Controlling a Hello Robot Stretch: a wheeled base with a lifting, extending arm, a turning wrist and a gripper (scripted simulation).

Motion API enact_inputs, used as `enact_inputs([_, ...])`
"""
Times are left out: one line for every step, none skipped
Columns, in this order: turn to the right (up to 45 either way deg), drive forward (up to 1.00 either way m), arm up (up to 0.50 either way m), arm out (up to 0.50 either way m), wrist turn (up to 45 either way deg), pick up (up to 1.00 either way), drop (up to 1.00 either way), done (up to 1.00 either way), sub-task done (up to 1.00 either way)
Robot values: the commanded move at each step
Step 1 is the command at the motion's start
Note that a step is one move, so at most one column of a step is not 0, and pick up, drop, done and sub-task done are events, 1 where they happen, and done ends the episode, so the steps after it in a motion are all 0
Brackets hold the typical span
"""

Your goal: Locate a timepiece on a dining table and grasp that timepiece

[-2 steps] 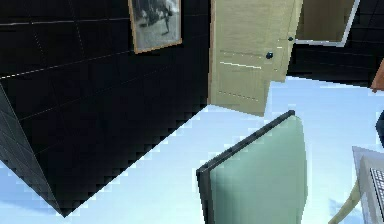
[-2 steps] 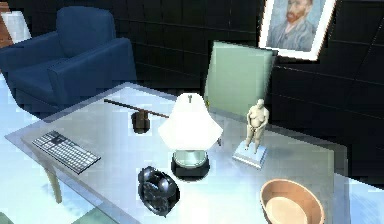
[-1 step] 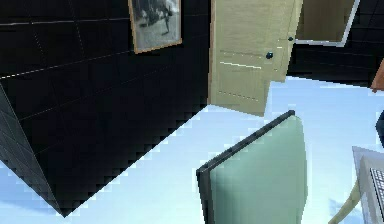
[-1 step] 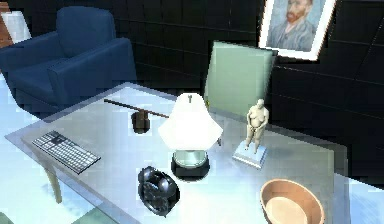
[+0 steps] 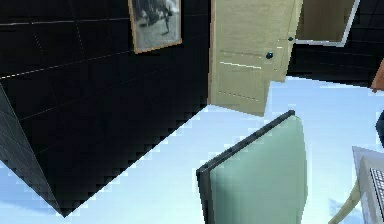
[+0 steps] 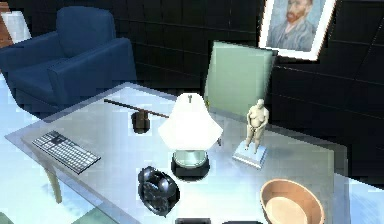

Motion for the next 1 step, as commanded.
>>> enact_inputs([0.0,0.00,0.00,0.16,0.0,0.00,0.00,0.00,0.00])
